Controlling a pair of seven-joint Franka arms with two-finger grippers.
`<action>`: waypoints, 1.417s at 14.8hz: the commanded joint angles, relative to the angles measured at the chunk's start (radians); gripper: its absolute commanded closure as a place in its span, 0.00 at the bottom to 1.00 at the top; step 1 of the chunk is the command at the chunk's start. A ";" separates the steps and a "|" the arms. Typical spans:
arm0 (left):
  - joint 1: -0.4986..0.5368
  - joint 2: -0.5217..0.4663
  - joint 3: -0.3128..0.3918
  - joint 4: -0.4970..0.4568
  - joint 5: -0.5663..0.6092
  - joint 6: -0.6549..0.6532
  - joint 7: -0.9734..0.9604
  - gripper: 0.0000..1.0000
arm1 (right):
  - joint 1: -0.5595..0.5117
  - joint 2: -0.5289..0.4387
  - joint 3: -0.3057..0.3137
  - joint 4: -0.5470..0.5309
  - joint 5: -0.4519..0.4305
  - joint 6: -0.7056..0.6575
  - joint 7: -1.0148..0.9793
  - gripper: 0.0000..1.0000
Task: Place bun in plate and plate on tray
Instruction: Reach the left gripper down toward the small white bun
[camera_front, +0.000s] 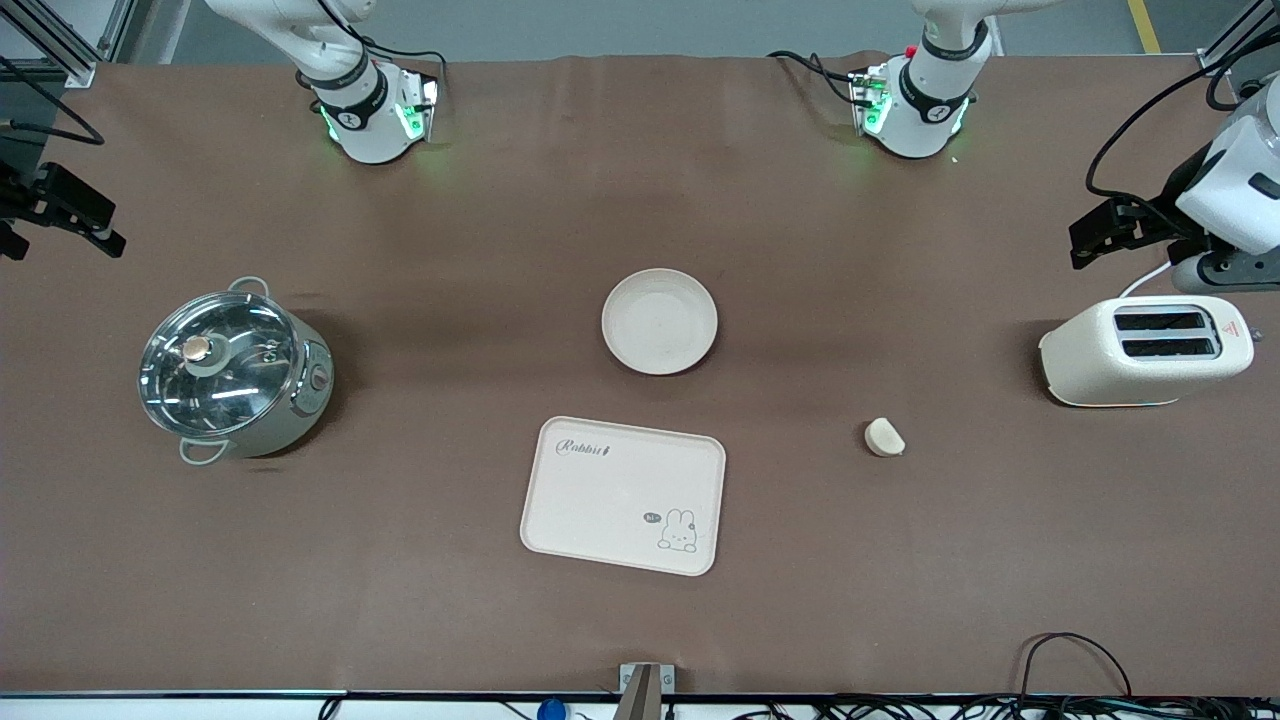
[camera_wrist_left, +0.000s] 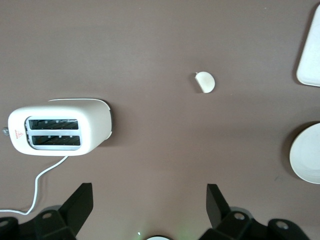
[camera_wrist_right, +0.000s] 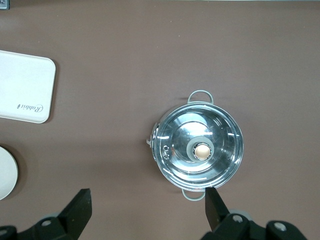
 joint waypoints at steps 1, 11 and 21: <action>0.005 -0.013 0.001 0.007 -0.037 -0.009 0.023 0.00 | -0.005 -0.018 0.000 -0.017 0.007 0.008 0.008 0.00; -0.012 0.128 -0.013 -0.042 -0.020 0.209 -0.150 0.00 | -0.005 -0.018 0.000 -0.017 0.007 0.002 0.008 0.00; -0.050 0.382 -0.016 -0.340 -0.019 0.824 -0.568 0.00 | -0.005 -0.018 0.000 -0.017 0.007 0.002 0.008 0.00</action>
